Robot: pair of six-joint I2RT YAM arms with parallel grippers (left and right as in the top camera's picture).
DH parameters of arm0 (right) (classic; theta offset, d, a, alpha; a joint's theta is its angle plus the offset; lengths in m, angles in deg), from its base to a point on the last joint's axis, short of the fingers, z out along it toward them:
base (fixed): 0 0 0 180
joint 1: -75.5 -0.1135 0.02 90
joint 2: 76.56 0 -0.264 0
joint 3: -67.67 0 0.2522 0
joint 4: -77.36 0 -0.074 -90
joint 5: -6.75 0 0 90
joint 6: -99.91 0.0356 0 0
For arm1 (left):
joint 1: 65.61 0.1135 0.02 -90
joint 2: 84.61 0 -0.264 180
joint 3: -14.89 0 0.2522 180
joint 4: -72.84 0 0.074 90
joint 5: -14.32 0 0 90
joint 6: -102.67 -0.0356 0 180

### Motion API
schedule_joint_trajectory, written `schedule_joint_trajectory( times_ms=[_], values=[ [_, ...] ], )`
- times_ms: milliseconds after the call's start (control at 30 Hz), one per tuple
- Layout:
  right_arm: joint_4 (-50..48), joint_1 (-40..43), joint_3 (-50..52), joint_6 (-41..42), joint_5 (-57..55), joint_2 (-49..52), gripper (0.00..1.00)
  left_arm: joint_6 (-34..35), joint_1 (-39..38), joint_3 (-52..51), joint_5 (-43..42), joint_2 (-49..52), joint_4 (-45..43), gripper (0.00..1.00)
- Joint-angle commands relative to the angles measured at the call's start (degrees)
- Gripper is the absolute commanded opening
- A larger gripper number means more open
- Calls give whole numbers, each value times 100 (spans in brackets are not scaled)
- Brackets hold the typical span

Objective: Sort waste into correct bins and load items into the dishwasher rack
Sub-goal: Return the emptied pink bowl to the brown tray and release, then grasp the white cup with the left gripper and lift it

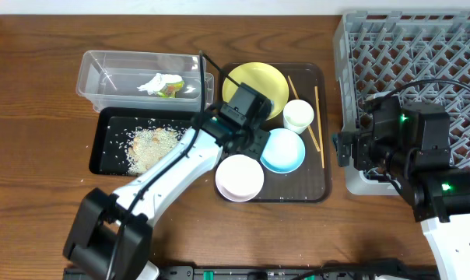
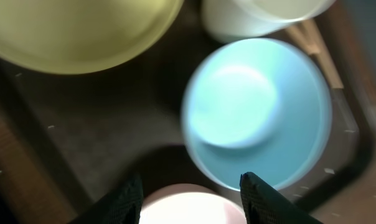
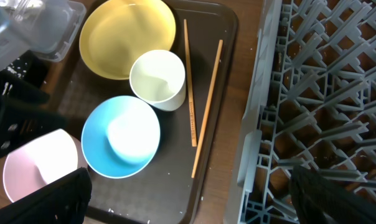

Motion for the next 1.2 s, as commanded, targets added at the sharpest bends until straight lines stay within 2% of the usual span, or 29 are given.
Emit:
schedule_joint_trajectory(
  times_ms=[0, 167, 333, 500, 667, 800, 900, 1033, 1167],
  values=[
    [-15, -59, -90, 85, 46, -24, 99, -236, 63, 90, 98, 173, -13, 54],
    [-114, -63, -81, 310, 50, 17, 98, -190, 83, 90, 85, 173, -9, 54],
    [-710, -116, 46, 855, 363, 367, 84, 9, 326, 181, -61, 83, 155, 54],
    [-1567, -334, 57, 1652, 223, 1182, 78, 7, 684, 310, -76, -254, 577, 54],
    [-2020, -400, 55, 2291, 79, 1934, 70, 4, 916, 310, -76, -573, 782, 54],
    [-2050, -400, 55, 2398, 85, 2243, 69, 7, 946, 308, -79, -605, 553, 54],
    [-2050, -400, 46, 2398, 85, 2205, 70, 4, 938, 308, -188, -490, -57, 54],
    [-1976, -393, 42, 2396, 79, 1950, 74, 9, 931, 446, -793, -105, -1008, 54],
    [-1670, -337, 42, 2387, -48, 1519, 77, -35, 791, 1279, -876, 616, -861, 54]
  ],
)
